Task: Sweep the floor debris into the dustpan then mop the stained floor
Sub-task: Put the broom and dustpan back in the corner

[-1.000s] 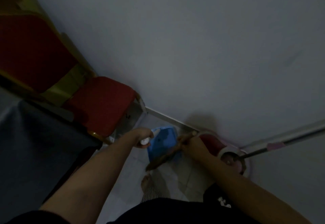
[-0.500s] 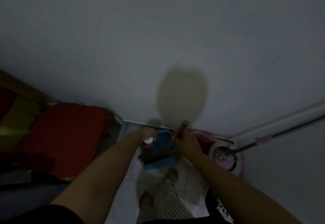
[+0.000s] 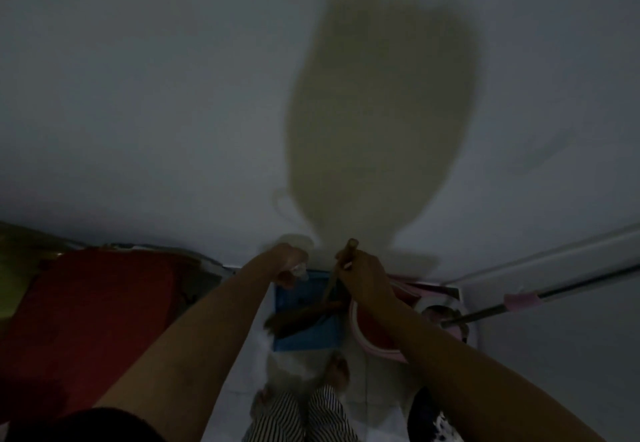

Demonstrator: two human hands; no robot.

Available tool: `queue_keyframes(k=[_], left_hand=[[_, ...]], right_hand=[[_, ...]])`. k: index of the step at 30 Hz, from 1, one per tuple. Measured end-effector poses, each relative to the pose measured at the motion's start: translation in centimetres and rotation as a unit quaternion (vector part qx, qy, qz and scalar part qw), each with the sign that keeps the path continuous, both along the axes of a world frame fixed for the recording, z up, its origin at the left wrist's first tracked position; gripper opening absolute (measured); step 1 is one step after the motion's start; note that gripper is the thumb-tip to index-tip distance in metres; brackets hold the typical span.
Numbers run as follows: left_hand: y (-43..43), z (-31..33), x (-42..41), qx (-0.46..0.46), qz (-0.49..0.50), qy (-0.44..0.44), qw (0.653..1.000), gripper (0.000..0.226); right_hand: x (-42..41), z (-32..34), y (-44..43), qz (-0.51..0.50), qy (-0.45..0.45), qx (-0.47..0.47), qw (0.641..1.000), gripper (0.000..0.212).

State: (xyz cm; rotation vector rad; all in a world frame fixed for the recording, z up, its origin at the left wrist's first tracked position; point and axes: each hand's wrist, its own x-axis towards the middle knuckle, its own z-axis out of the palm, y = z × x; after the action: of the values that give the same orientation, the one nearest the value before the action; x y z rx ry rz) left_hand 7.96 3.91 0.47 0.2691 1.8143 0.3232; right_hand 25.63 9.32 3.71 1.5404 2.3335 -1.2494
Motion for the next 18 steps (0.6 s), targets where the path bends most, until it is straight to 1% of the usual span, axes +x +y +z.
queue_keyframes(k=[1,2,3,4,6,8,10,14,15,16,18], left_hand=[[0.4,-0.1,-0.4,0.023,-0.077,0.067,0.995,0.040],[0.6,0.2,-0.9,0.051,-0.153,0.149,0.976,0.046],[0.7,0.4,-1.1,0.087,-0.215,0.227,0.946,0.047],[0.7,0.5,-1.4,0.113,-0.252,0.276,0.921,0.047],[0.6,0.0,-1.9,0.136,-0.286,0.332,0.889,0.047],[0.7,-0.6,-1.9,0.161,-0.294,0.346,0.876,0.045],[0.9,-1.1,-1.8,0.205,-0.292,0.337,0.871,0.044],[1.2,-1.6,-2.1,0.287,-0.291,0.287,0.867,0.037],[1.1,-1.8,-2.3,0.302,-0.284,0.273,0.868,0.041],[1.1,-2.0,-2.4,0.305,-0.275,0.270,0.871,0.045],[0.8,-2.5,-2.9,0.295,-0.244,0.287,0.878,0.041]], right_hand=[[-0.1,-0.1,0.3,-0.004,0.005,0.004,1.000,0.028],[-0.2,-0.1,0.5,-0.006,0.013,0.009,1.000,0.027],[-0.4,0.0,0.7,-0.006,0.022,0.016,1.000,0.027],[-0.6,0.1,0.8,-0.006,0.031,0.022,0.999,0.026],[-1.3,0.1,1.1,0.000,0.043,0.034,0.998,0.027],[-2.2,0.1,1.5,0.010,0.040,0.041,0.998,0.030],[-3.1,0.0,1.7,0.010,0.044,0.049,0.998,0.033],[-4.9,-0.6,2.0,0.035,0.036,0.068,0.996,0.032],[-5.5,-0.8,2.0,0.030,0.037,0.062,0.997,0.034],[-6.0,-1.0,2.2,0.020,0.038,0.052,0.998,0.036],[-7.1,-1.4,2.6,-0.008,0.047,0.042,0.998,0.038]])
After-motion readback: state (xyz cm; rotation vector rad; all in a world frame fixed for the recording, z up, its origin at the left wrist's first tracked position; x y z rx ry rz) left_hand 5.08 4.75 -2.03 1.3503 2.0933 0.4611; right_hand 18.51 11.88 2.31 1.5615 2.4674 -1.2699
